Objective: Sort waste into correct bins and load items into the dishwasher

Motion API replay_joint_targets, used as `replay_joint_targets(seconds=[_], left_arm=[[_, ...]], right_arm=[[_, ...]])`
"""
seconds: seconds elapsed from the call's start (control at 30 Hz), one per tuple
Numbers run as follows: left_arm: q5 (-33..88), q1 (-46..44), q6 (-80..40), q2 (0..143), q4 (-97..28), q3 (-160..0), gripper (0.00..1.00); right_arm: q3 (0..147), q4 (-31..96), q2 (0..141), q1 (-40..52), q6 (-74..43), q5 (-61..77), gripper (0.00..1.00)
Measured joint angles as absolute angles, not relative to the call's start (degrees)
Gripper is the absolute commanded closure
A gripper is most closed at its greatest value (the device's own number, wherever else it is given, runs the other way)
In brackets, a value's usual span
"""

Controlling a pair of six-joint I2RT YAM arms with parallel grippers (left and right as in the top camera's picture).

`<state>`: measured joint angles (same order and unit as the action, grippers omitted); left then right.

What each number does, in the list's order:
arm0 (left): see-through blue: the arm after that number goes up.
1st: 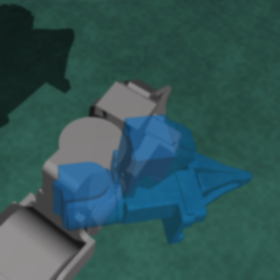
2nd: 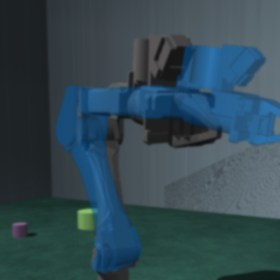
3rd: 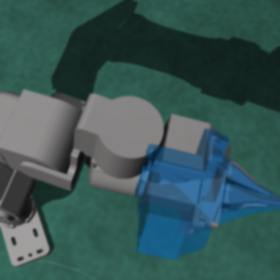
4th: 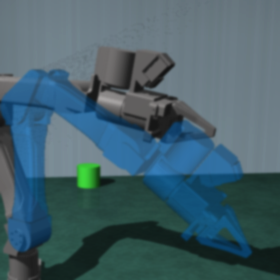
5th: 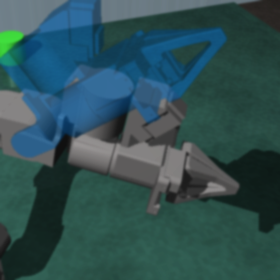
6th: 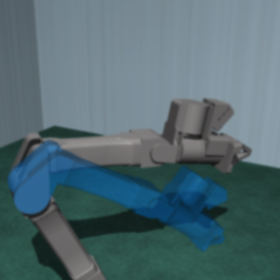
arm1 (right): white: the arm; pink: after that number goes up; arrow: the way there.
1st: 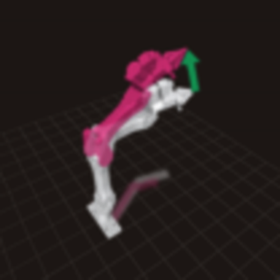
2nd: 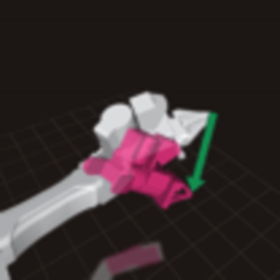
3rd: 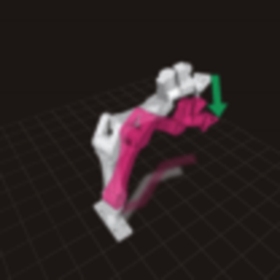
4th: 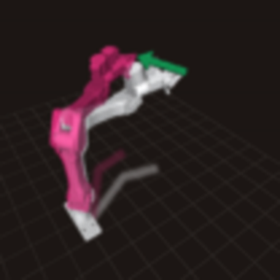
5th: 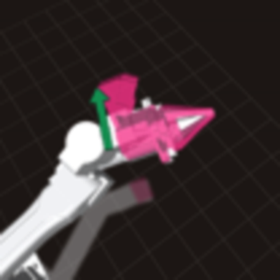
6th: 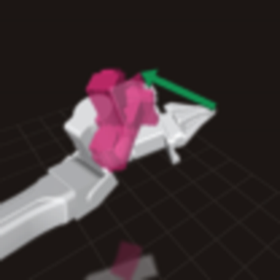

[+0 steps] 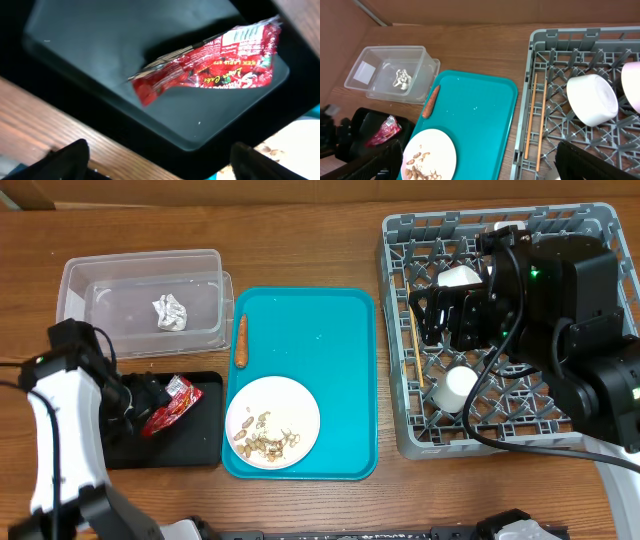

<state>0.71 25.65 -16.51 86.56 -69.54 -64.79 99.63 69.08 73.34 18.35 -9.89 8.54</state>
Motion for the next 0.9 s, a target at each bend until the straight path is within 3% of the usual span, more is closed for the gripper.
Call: replay_joint_targets(seconds=[0.17,0.47,0.63,0.7,0.9], left_arm=[[1.5,25.6,-16.6,91.9,-65.8,-63.5,0.17],[-0.6,25.6,-16.8,98.3,-61.6,-62.3,0.18],[-2.9,25.6,-18.1,100.9,-58.5,-60.9,0.27],[-3.4,25.6,-18.5,102.0,-56.9,-60.7,0.37],[-3.7,25.6,-19.3,103.9,-55.2,-60.7,0.85]], right_arm=[[99.6,69.1,73.3,18.3,-9.9,8.5,0.0],[99.6,69.1,73.3,18.4,-9.9,8.5,0.0],[99.6,69.1,73.3,18.3,-9.9,8.5,0.0],[99.6,69.1,73.3,18.4,-9.9,8.5,0.0],[99.6,69.1,73.3,18.4,-9.9,8.5,0.0]])
